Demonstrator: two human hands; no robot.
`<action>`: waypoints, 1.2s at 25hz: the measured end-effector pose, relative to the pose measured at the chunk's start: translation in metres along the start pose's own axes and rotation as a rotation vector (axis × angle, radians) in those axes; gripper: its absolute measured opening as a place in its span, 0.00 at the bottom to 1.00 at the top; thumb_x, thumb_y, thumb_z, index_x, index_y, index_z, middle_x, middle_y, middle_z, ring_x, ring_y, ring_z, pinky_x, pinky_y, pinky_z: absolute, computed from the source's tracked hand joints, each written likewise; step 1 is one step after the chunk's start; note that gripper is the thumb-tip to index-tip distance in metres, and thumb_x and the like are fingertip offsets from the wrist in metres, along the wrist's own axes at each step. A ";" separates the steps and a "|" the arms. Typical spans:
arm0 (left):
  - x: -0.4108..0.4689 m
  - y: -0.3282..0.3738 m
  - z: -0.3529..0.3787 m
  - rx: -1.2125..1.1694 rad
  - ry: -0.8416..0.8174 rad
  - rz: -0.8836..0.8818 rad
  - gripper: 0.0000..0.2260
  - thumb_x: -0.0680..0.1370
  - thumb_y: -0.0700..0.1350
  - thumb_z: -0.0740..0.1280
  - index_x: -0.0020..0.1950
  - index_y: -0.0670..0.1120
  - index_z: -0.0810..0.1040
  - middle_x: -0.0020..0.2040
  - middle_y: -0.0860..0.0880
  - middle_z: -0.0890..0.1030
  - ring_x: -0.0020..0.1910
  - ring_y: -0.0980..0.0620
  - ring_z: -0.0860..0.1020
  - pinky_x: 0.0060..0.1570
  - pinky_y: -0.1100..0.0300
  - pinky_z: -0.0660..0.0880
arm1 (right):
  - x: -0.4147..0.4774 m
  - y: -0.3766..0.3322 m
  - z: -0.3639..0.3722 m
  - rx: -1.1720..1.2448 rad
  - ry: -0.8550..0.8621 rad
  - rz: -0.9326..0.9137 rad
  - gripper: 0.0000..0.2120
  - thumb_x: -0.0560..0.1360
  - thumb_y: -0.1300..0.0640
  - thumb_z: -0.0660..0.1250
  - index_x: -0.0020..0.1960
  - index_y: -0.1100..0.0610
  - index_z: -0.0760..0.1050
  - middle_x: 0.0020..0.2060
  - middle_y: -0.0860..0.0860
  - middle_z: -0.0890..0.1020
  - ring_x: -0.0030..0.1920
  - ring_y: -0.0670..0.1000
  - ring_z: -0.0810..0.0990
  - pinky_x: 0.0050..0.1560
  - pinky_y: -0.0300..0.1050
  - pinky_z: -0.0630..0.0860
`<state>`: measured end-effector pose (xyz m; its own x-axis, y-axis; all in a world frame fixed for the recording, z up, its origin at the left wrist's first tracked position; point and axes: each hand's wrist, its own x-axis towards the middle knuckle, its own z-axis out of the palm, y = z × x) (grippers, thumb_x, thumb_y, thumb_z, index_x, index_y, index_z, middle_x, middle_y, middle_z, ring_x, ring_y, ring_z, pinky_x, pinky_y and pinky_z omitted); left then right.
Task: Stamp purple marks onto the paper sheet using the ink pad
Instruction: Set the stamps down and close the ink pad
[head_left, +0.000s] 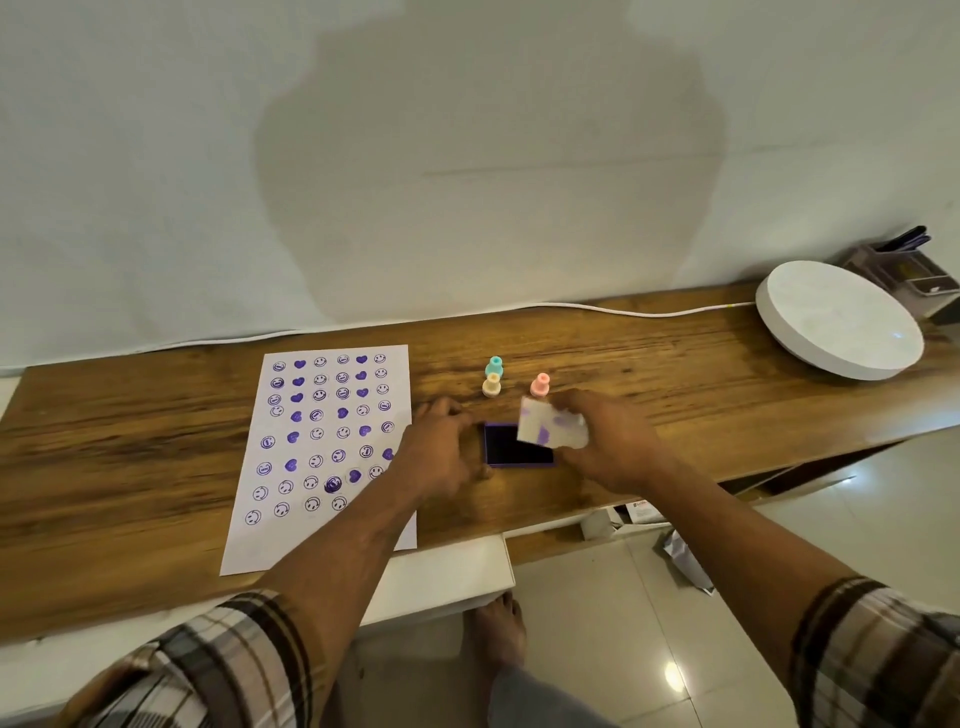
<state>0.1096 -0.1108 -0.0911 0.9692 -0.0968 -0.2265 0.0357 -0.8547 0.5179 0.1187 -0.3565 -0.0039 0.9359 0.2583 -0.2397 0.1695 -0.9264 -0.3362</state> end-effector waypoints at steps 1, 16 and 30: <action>0.000 -0.001 0.001 -0.004 0.001 0.004 0.37 0.68 0.61 0.79 0.75 0.58 0.73 0.73 0.53 0.70 0.72 0.47 0.67 0.67 0.55 0.69 | 0.005 -0.012 0.004 -0.048 -0.049 -0.067 0.32 0.74 0.49 0.77 0.75 0.46 0.69 0.68 0.51 0.80 0.64 0.54 0.78 0.59 0.49 0.78; 0.003 -0.008 0.009 -0.052 0.035 -0.008 0.36 0.67 0.60 0.79 0.74 0.56 0.76 0.72 0.53 0.70 0.71 0.46 0.68 0.68 0.54 0.71 | 0.025 -0.040 0.014 -0.287 -0.263 -0.149 0.27 0.78 0.51 0.74 0.75 0.47 0.71 0.71 0.52 0.78 0.67 0.56 0.77 0.61 0.51 0.81; -0.015 0.009 -0.007 -0.038 0.020 -0.078 0.35 0.70 0.52 0.80 0.75 0.53 0.73 0.73 0.49 0.72 0.70 0.44 0.72 0.68 0.51 0.74 | 0.021 -0.046 0.023 -0.294 -0.220 -0.149 0.31 0.75 0.51 0.77 0.75 0.50 0.71 0.72 0.52 0.77 0.69 0.56 0.76 0.64 0.51 0.77</action>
<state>0.0976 -0.1137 -0.0769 0.9678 -0.0202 -0.2509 0.1200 -0.8393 0.5303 0.1229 -0.3019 -0.0146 0.8112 0.4188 -0.4081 0.4097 -0.9050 -0.1144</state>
